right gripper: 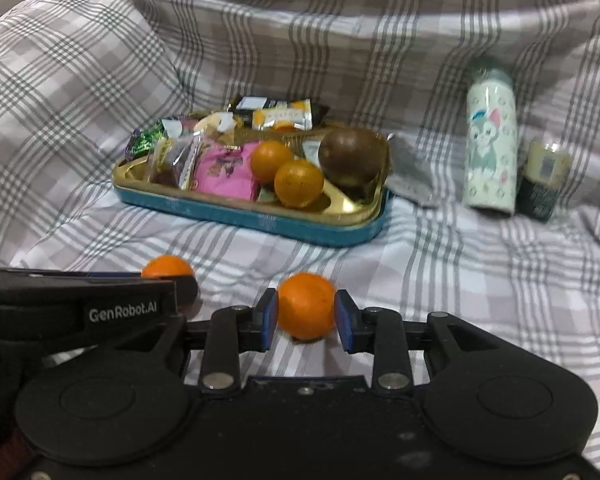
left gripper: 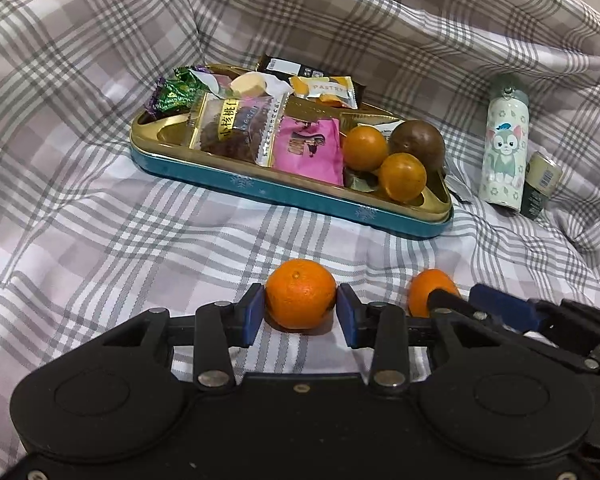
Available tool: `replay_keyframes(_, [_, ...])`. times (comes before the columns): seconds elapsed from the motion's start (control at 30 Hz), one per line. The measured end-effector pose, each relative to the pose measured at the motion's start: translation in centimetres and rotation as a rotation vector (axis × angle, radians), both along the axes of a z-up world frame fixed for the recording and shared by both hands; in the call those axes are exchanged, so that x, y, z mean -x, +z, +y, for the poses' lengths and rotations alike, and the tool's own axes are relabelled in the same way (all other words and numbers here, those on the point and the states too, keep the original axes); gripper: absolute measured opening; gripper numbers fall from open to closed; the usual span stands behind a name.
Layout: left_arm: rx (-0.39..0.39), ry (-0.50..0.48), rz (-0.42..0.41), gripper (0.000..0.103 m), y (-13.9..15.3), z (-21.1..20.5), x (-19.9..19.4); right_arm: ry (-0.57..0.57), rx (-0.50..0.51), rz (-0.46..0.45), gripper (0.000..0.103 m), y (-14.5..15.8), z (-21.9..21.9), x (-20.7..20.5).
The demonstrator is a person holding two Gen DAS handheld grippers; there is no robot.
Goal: Organize fruits
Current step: 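Lift both held oranges off the cloth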
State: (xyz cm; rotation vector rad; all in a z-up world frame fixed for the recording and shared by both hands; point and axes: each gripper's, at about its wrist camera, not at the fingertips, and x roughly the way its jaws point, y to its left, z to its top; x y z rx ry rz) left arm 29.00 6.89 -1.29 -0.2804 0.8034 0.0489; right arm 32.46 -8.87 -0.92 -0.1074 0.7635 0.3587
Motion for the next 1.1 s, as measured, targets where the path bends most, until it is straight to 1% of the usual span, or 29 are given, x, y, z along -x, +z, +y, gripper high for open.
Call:
replay_keyframes(0.17, [-0.038, 0.009, -0.012, 0.047, -0.1, -0.5, 0.1, 0.014, 0.025, -0.01, 0.033, -0.3, 0.1, 0.2])
replay_keyframes(0.23, [-0.042, 0.006, -0.013, 0.047, -0.1, -0.6, 0.1, 0.002, 0.008, -0.007, 0.033, -0.3, -0.1, 0.1])
replay_keyframes(0.37, [-0.049, -0.019, -0.025, 0.047, -0.2, -1.1, 0.2, -0.074, -0.029, -0.017, 0.033, 0.1, -1.6, -0.1])
replay_keyframes(0.43, [-0.068, -0.036, -0.029, 0.047, -0.2, -1.6, 0.2, -0.129, -0.041, -0.025, 0.033, 0.2, -2.7, -0.2])
replay_keyframes(0.53, [-0.092, -0.055, -0.038, 0.047, -0.3, -2.2, 0.3, -0.212, -0.045, -0.019, 0.033, 0.1, -4.4, -0.6])
replay_keyframes(0.6, [-0.098, -0.065, -0.041, 0.047, -0.3, -2.4, 0.3, -0.242, -0.044, -0.022, 0.033, 0.1, -5.0, -0.7])
replay_keyframes(0.7, [-0.097, -0.069, -0.044, 0.047, -0.3, -2.5, 0.4, -0.239, -0.04, -0.05, 0.033, 0.2, -4.9, -0.4])
replay_keyframes(0.83, [-0.088, -0.064, -0.04, 0.047, -0.3, -2.3, 0.3, -0.206, 0.003, -0.105, 0.034, 0.2, -3.7, 0.0])
replay_keyframes(0.93, [-0.078, -0.062, -0.039, 0.047, -0.4, -2.2, 0.3, -0.181, 0.001, -0.102, 0.034, 0.0, -3.2, -0.4])
replay_keyframes(1.0, [-0.077, -0.061, -0.039, 0.047, -0.4, -2.1, 0.3, -0.195, 0.014, -0.111, 0.039, -0.1, -3.1, -0.6])
replay_keyframes(1.03, [-0.076, -0.061, -0.039, 0.047, -0.4, -2.1, 0.3, -0.204, 0.014, -0.106, 0.043, -0.2, -3.2, -0.7])
replay_keyframes(1.1, [-0.074, -0.062, -0.039, 0.047, -0.4, -2.1, 0.3, -0.205, -0.009, -0.073, 0.044, -0.5, -3.5, -1.4])
